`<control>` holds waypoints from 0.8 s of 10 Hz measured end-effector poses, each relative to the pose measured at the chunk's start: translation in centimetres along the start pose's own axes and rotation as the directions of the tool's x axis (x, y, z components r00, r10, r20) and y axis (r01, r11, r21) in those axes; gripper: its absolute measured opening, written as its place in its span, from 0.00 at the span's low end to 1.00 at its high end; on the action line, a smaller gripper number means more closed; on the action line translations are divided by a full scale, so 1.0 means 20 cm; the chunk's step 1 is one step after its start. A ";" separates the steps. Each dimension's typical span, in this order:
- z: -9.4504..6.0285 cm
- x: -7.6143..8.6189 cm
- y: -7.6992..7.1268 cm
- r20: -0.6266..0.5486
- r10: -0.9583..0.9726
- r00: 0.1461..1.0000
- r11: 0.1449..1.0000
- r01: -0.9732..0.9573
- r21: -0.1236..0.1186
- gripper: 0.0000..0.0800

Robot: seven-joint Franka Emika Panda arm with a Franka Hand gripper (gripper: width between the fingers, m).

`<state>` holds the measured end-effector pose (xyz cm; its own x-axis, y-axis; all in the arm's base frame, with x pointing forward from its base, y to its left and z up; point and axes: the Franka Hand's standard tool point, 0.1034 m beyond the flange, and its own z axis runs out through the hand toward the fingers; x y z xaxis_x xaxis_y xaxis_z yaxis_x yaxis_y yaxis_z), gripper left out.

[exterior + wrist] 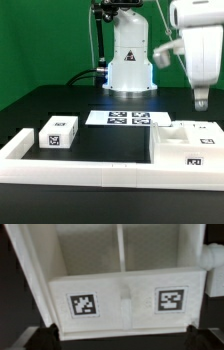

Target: Assemble cabinet

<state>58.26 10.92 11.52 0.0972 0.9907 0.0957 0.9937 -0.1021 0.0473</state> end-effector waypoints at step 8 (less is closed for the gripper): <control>0.02 -0.02 -0.21 0.013 -0.005 1.000 1.000 0.005 -0.002 0.81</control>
Offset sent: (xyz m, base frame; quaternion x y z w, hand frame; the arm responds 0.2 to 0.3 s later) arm 0.0000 0.0000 0.0000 0.0000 0.0000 0.0000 1.0000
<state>54.07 11.04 10.86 0.0934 0.9922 0.0830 0.9940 -0.0977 0.0497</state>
